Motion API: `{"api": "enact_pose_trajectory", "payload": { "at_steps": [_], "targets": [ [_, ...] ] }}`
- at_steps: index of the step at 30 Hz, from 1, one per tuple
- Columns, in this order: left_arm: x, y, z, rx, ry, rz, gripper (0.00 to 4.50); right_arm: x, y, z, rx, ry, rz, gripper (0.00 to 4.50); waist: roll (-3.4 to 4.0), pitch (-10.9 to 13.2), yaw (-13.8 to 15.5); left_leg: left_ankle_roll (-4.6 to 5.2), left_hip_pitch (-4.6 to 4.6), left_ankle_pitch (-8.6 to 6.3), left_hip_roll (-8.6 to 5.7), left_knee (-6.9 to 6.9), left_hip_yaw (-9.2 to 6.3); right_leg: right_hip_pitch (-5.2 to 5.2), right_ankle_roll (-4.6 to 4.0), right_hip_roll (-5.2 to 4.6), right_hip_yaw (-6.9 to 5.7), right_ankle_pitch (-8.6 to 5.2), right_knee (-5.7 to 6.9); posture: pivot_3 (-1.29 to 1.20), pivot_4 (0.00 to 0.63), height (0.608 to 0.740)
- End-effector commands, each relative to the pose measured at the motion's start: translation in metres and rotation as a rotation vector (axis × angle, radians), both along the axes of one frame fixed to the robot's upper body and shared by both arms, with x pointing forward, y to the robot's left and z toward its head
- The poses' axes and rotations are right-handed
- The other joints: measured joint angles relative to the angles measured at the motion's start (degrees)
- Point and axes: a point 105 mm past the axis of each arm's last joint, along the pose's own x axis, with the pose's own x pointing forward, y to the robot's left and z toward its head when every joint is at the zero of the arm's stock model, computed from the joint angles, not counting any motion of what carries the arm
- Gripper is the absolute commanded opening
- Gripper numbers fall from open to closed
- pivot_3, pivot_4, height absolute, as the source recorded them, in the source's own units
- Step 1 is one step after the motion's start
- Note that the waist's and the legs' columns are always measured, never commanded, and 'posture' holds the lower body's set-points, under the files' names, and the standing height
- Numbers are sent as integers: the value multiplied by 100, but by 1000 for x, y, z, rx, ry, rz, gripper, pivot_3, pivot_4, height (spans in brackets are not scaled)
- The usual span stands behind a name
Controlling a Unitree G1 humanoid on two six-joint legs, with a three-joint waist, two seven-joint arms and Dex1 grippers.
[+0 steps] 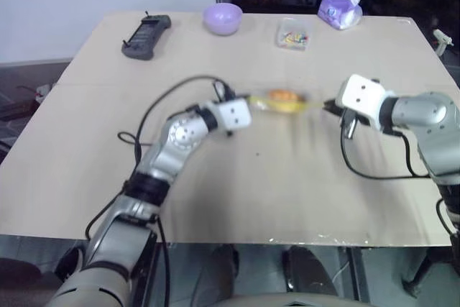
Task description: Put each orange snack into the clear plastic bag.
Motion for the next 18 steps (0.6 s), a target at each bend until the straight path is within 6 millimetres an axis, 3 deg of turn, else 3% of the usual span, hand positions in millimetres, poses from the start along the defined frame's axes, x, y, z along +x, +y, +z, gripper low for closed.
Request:
{"api": "enact_pose_trajectory", "payload": {
  "at_steps": [1, 2, 3, 6, 10, 13, 16, 18],
  "targets": [
    [-24, -4, 8, -20, 75, -61, 329, -25, 3, -10, -14, 52, 25, 52, 0, 0, 21, 17, 0, -10, 1, 1, -2, 1, 0, 0, -1, 0, 5, 0, 150, 740],
    [-27, -3, 6, -32, 100, -54, 700, -29, 4, -13, -2, 67, 22, 574, 0, 0, 28, 21, 3, -12, 1, 3, -4, 3, 0, 0, -3, 0, 9, 0, 150, 740],
    [-29, -3, 6, -39, 113, -49, 829, -34, 4, -15, 7, 85, 22, 693, 0, 0, 33, 21, 3, -12, 1, 5, -4, 3, 0, 0, -3, 0, 15, 0, 150, 740],
    [-32, 3, 7, -58, 141, -31, 2118, -46, 2, -19, 41, 154, 19, 1859, 0, 0, 32, 22, 15, -12, -1, 20, -4, 12, 1, 0, -3, 0, 34, 0, 150, 740],
    [-37, 27, 6, -161, 323, 33, 2118, -58, -13, -11, 132, 212, -20, 1859, 0, 0, 14, 22, 14, -13, 1, 26, -10, 13, 0, 3, -7, 0, 37, 0, 150, 740],
    [-43, 51, 12, -240, 403, 58, 2118, -65, -37, -1, 229, 226, -68, 1859, -1, 0, 6, 22, 14, -13, 5, 25, -7, 12, 0, 6, -5, 0, 34, 0, 150, 740],
    [-44, 84, 27, -404, 511, 134, 2118, -66, -77, 10, 382, 178, -158, 1859, -9, 1, 45, 23, 13, -13, 5, 25, -8, 14, 0, 4, -7, 0, 33, 0, 150, 740],
    [-53, 105, 33, -470, 574, 165, 2118, -79, -105, 4, 397, 211, -186, 1859, -11, 1, 56, 23, 14, -13, 5, 26, -11, 19, 0, 4, -12, 0, 31, 0, 150, 740]
  ]
}}
